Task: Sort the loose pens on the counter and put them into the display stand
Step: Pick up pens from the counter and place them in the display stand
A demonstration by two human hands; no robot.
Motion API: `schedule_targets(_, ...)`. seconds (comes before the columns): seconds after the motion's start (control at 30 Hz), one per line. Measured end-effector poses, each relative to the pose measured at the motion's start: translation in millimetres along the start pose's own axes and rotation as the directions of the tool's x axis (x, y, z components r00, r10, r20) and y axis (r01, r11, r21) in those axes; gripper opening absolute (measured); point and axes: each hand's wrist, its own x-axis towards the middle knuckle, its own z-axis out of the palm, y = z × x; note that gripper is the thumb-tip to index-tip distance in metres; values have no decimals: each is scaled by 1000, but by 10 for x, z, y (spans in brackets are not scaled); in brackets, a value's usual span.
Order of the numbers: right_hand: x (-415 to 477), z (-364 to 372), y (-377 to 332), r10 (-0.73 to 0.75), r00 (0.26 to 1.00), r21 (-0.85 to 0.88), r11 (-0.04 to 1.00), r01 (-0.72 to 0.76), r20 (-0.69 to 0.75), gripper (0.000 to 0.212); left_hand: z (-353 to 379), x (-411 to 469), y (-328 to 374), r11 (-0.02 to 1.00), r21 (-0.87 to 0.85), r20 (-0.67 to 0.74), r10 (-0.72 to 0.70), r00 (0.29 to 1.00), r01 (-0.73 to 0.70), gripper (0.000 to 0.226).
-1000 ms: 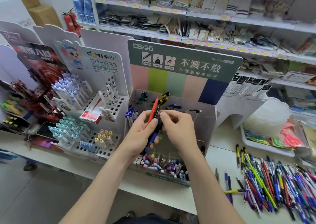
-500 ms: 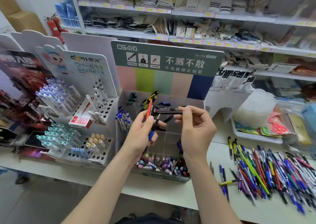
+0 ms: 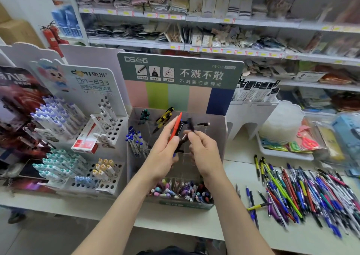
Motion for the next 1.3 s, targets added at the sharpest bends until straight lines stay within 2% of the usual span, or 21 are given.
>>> schedule_targets(0.2, -44, 142, -45, 78, 996, 193, 978, -84, 39, 17, 10, -30, -10, 996, 82, 41, -28, 999, 25, 57)
schedule_targets(0.3, 2, 218, -30, 136, 987, 291, 951, -105, -89, 22, -46, 20, -84, 992, 116, -21, -38, 999, 40, 51)
schedule_targets(0.37, 72, 222, -47, 107, 971, 351, 936, -25, -215, 26, -110, 30, -131, 992, 108, -59, -59, 996, 66, 44)
schedule_targets(0.43, 120, 192, -98, 16, 945, 362, 926, 109, -326, 25, -165, 32, -189, 986, 136, -132, -77, 988, 95, 41)
schedule_targets(0.5, 135, 142, -118, -131, 927, 250, 941, 229, -352, 26, -209, 30, -249, 975, 186, -231, -75, 970, 120, 38)
schedule_targets(0.53, 130, 116, -111, -212, 923, 166, 947, 276, -321, 27, -233, 32, -273, 972, 197, -270, -70, 960, 126, 37)
schedule_targets(0.6, 99, 69, -86, -331, 924, -25, 943, 332, -193, 29, -281, 42, -303, 968, 213, -317, -62, 946, 135, 36)
schedule_targets(0.67, 69, 41, -60, -360, 931, -209, 916, 343, -50, 26, -323, 45, -315, 959, 241, -337, -63, 939, 151, 36)
schedule_targets(0.73, 42, 31, -32, -306, 951, -349, 887, 302, 46, 28, -343, 31, -320, 955, 251, -338, -68, 939, 159, 38)
schedule_targets(0.8, 41, 19, -9, -185, 978, -474, 855, 210, 99, 37, -349, 2, -316, 952, 262, -335, -64, 940, 158, 41)
schedule_targets(0.87, 76, 2, 4, -65, 990, -644, 753, 132, 127, 34, -355, -13, -317, 950, 270, -333, -62, 941, 158, 42)
schedule_targets(0.97, 141, -6, 27, 46, 988, -812, 576, 95, 148, 16, -350, -24, -311, 945, 291, -342, -41, 939, 148, 42)
schedule_targets(1.03, 169, 17, 37, 60, 986, -860, 500, 103, 153, 10, -344, -25, -307, 940, 306, -353, -37, 935, 153, 41)
schedule_targets(1.17, 195, 97, 43, 17, 984, -896, 418, 153, 176, 16, -351, -35, -309, 928, 310, -422, -58, 905, 204, 39)
schedule_targets(1.3, 249, 140, 42, -14, 977, -863, 466, 196, 214, 20, -384, -72, -316, 929, 327, -434, -17, 901, 175, 41)
